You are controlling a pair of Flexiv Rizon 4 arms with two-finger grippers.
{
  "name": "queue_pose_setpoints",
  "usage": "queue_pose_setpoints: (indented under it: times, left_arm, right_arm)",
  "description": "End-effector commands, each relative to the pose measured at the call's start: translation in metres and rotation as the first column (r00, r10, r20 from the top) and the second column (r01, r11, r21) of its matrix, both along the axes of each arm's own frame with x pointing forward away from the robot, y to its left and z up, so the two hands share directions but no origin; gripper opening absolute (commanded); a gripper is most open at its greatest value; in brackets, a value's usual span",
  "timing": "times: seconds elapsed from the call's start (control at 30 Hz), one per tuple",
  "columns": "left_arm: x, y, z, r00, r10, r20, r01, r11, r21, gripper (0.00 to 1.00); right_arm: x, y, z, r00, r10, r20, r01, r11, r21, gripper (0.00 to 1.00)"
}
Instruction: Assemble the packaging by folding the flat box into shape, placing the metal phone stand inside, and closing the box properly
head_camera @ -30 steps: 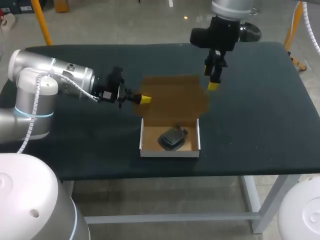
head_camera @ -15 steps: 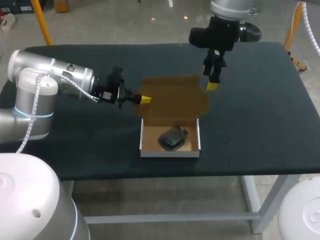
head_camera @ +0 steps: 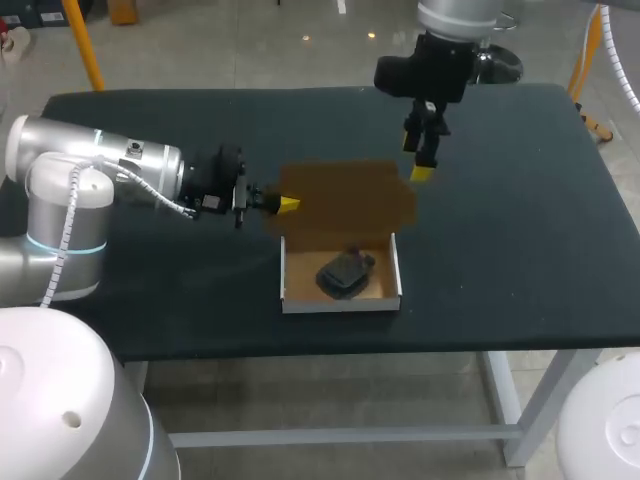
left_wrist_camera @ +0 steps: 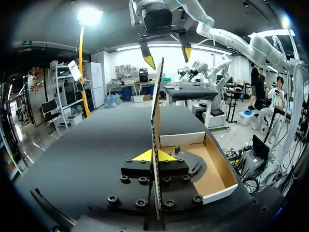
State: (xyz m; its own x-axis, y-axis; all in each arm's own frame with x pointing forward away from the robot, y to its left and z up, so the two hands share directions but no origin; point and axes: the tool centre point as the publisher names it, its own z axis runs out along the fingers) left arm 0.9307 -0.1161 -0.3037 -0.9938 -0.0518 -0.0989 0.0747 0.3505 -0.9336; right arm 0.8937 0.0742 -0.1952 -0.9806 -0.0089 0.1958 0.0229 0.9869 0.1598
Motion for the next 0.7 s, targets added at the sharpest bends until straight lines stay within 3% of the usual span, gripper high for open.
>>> queue_pose_setpoints:
  times: [0.03,0.7]
  left_arm:
    - [-0.0076,0.0,0.0005,1.0,0.021,0.023,-0.021,1.0,0.007,0.0]
    - [-0.0118,-0.0021,-0.0018,0.997,0.008,0.076,-0.008,1.0,0.006,0.0]
  right_arm:
    - [-0.0001,0.0008,0.0008,1.0,0.001,-0.002,-0.001,1.0,-0.004,1.0]
    - [-0.0012,0.0028,0.0019,1.0,0.002,-0.002,-0.002,1.0,-0.01,1.0]
